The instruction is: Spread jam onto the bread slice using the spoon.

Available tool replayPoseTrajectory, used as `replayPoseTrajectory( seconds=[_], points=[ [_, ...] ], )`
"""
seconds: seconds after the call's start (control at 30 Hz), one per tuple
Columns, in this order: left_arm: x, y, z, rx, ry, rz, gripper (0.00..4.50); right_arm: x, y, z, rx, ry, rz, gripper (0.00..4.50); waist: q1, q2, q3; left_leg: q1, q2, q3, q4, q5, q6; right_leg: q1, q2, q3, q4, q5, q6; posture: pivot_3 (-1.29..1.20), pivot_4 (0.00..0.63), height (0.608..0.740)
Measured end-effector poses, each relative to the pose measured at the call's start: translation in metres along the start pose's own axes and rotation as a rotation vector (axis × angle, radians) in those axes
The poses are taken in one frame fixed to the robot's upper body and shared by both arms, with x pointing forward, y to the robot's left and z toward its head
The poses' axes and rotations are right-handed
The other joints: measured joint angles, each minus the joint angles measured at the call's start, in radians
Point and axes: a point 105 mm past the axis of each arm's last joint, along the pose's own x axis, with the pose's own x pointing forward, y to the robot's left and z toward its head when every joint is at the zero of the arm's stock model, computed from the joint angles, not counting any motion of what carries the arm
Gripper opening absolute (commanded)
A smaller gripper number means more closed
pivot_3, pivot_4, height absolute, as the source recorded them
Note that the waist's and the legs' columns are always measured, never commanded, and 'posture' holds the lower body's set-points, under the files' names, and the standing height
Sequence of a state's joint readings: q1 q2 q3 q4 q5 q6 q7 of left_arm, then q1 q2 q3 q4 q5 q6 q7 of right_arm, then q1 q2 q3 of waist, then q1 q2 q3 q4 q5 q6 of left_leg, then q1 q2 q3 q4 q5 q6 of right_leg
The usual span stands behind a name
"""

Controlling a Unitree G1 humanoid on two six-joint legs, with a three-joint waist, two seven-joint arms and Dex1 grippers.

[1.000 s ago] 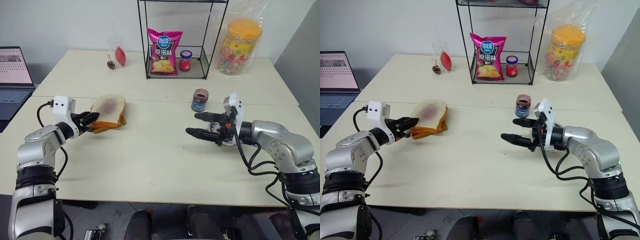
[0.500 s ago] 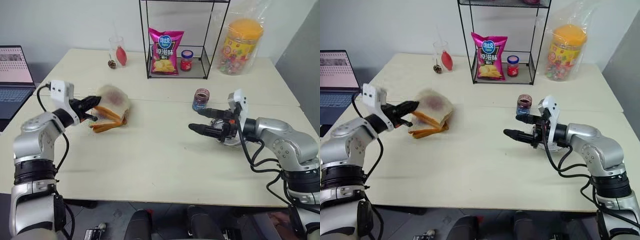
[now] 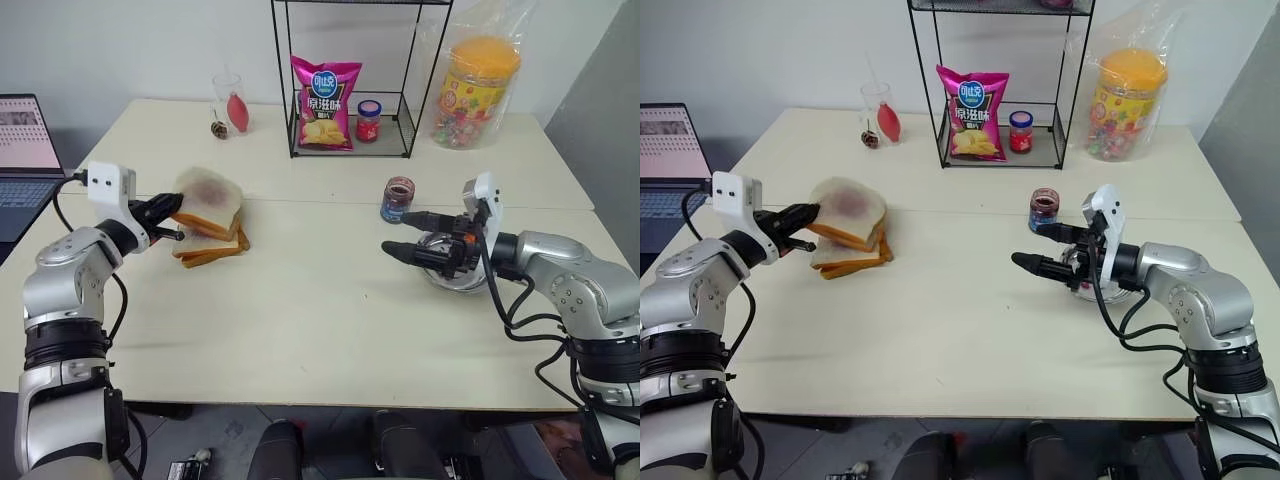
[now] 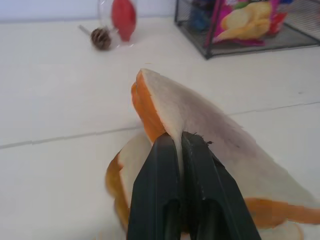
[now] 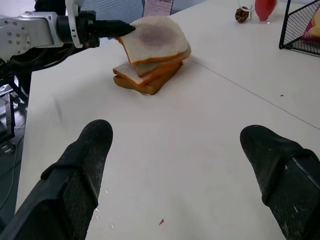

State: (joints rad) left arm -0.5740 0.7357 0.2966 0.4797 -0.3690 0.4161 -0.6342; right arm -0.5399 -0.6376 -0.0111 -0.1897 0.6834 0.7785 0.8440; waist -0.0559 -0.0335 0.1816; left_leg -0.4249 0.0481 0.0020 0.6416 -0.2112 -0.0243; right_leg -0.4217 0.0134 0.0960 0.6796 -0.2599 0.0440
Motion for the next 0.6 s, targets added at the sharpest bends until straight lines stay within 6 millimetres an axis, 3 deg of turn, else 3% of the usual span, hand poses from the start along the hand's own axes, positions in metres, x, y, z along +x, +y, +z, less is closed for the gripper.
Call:
replayPoseTrajectory(
  seconds=[0.03, 0.1, 0.6],
  points=[
    [-0.002, 0.002, -0.010, -0.009, 0.026, 0.006, 0.01, 0.000, 0.000, 0.000, 0.000, -0.001, -0.002, 4.50, -0.001, 0.000, 0.000, 0.000, 0.000, 0.000, 0.000, 0.000, 0.000, 0.000, 0.000, 0.000, 0.000, 0.000, 0.000, 0.00, 0.150, 0.740],
    [-0.004, 0.002, -0.030, -0.043, 0.068, 0.007, 0.52, -0.001, -0.001, 0.001, -0.002, -0.004, -0.006, 4.50, 0.000, 0.000, 0.000, 0.000, 0.000, -0.001, 0.000, 0.000, 0.000, 0.000, 0.000, -0.001, 0.000, 0.000, 0.000, 0.00, 0.150, 0.740],
    [-0.007, 0.004, -0.027, -0.055, 0.049, -0.002, 3.43, -0.001, -0.001, 0.001, -0.002, -0.002, -0.008, 4.50, 0.002, -0.001, 0.000, 0.000, 0.000, 0.000, 0.001, 0.000, 0.000, 0.000, -0.001, 0.000, 0.000, 0.001, 0.001, 0.00, 0.150, 0.740]
  ],
)
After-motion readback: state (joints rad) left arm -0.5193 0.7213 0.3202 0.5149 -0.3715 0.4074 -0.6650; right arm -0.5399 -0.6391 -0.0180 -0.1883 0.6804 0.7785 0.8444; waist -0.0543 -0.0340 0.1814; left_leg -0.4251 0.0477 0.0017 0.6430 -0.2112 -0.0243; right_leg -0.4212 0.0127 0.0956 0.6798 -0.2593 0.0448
